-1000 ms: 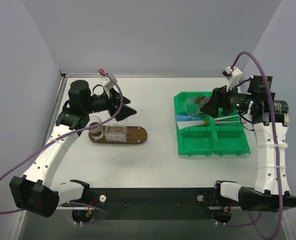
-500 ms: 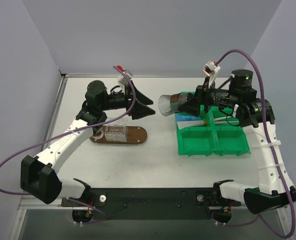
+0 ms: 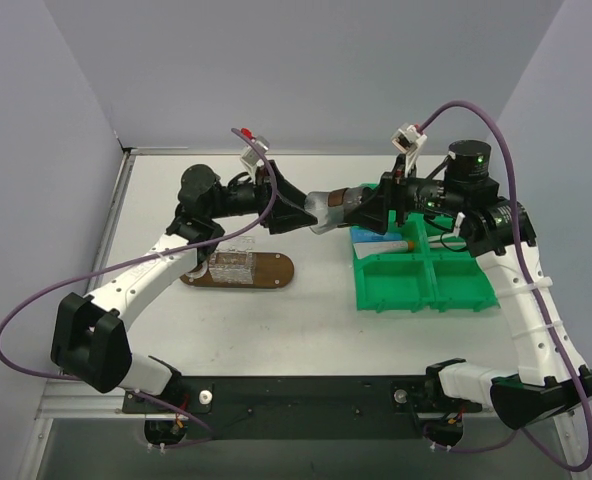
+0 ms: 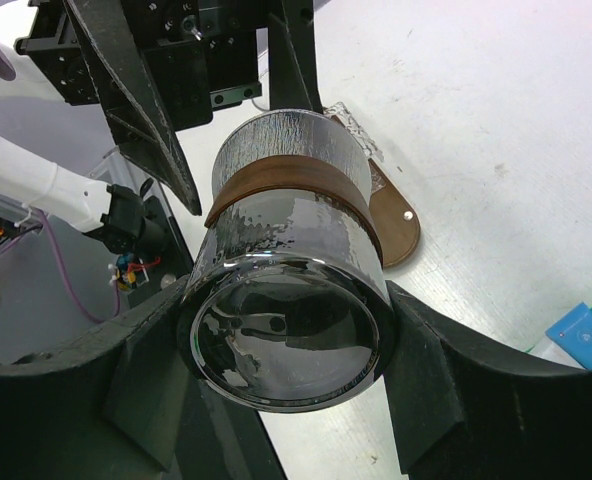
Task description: Prepare toiletry sets of a toothbrush and toothpaste on the tray
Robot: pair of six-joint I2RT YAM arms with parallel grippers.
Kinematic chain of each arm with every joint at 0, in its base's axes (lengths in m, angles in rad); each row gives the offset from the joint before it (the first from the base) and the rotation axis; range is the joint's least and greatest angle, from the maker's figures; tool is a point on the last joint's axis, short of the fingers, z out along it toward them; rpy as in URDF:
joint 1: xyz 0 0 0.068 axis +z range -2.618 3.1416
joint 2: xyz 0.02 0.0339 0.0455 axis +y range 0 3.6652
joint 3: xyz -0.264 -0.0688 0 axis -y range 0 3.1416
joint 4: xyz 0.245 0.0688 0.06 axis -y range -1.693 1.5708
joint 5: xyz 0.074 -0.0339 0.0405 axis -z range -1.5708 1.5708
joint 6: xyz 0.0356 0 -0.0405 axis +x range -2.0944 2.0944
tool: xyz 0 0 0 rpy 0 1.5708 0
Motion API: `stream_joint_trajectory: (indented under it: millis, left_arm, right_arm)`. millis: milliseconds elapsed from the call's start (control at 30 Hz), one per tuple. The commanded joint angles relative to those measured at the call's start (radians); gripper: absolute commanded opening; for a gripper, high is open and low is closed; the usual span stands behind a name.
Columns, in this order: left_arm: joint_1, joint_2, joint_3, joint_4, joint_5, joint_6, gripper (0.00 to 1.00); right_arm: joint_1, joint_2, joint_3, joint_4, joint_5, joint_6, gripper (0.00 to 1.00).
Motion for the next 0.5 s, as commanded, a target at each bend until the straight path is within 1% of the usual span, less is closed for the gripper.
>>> stream_joint_trajectory:
  millis: [0,33,67,167,200,300,333,400,467]
  left_arm:
    - [-0.015,0.011,-0.012,0.160,0.023,-0.093,0.77]
    - [-0.020,0.014,-0.015,0.187,0.025,-0.113,0.75]
    - [-0.023,0.014,-0.024,0.200,0.025,-0.122,0.71]
    - [-0.032,0.017,-0.034,0.238,0.030,-0.153,0.66]
    - [-0.032,0.019,-0.035,0.241,0.031,-0.156,0.61]
    - [-0.034,0.017,-0.040,0.257,0.031,-0.169,0.56]
    - [-0.035,0.019,-0.043,0.263,0.031,-0.183,0.51]
    - [-0.037,0.020,-0.046,0.278,0.033,-0.197,0.47]
    - [-0.038,0.020,-0.049,0.296,0.031,-0.218,0.39]
  right_arm:
    - [0.020,-0.021,-0.016,0.145,-0.044,0.017,0.00]
    - [0.023,-0.022,-0.022,0.148,-0.041,0.018,0.00]
    - [0.023,-0.021,-0.028,0.155,-0.041,0.017,0.00]
    - [0.030,-0.022,-0.048,0.184,-0.042,0.027,0.00]
    - [0.030,-0.024,-0.051,0.188,-0.042,0.030,0.00]
    - [0.037,-0.025,-0.063,0.199,-0.041,0.032,0.00]
    - [0.038,-0.024,-0.066,0.205,-0.039,0.034,0.00]
    - [0.041,-0.025,-0.074,0.214,-0.038,0.032,0.00]
    - [0.046,-0.024,-0.080,0.224,-0.037,0.031,0.00]
